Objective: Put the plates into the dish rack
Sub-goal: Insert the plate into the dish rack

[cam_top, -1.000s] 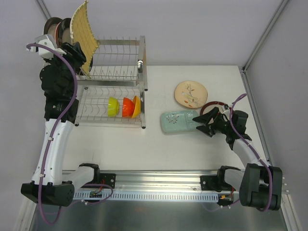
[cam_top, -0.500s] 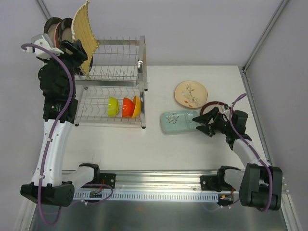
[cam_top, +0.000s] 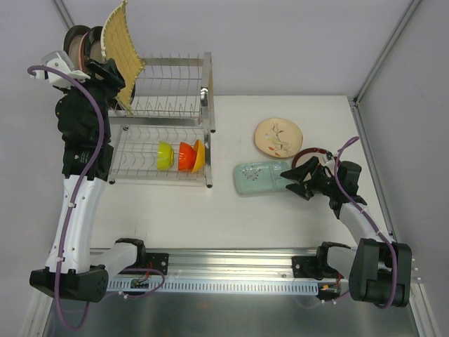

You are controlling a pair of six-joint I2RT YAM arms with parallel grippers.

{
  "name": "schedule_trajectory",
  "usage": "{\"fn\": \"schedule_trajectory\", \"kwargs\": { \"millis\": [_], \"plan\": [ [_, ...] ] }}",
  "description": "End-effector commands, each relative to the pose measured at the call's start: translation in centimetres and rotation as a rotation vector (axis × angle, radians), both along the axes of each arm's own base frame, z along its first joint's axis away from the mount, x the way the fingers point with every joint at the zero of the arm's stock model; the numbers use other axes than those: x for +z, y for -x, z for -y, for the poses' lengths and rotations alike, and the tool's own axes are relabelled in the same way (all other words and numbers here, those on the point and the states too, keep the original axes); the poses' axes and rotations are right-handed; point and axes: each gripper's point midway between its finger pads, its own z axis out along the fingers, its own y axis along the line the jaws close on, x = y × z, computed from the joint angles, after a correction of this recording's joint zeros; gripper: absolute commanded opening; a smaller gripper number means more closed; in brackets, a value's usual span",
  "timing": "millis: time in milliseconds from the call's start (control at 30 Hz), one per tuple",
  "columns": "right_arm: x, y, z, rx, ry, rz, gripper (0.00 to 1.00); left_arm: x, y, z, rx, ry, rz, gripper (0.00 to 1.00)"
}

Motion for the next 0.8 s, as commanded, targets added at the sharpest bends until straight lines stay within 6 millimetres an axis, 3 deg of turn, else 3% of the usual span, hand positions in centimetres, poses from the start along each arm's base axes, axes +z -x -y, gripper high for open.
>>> {"fn": "schedule_trajectory", "kwargs": {
  "millis": [0,567,767],
  "plan": [
    [1.2,-0.4,-0.2,0.021,0.016,0.060,0.89,0.9,1.1,-2.2,0.108,0.056,0.020,0.62],
    [1.0,-0.3,-0.2,0.018,0.021,0.057,0.89,-4.5,0.7,-2.2,0.112,0.213,-0.118,0.62],
    [1.0,-0.2,-0.3,0.021,0.021,0.059,0.89,-4.7,1.0,-2.8,0.134,0.227,-0.125,0.62]
  ]
}}
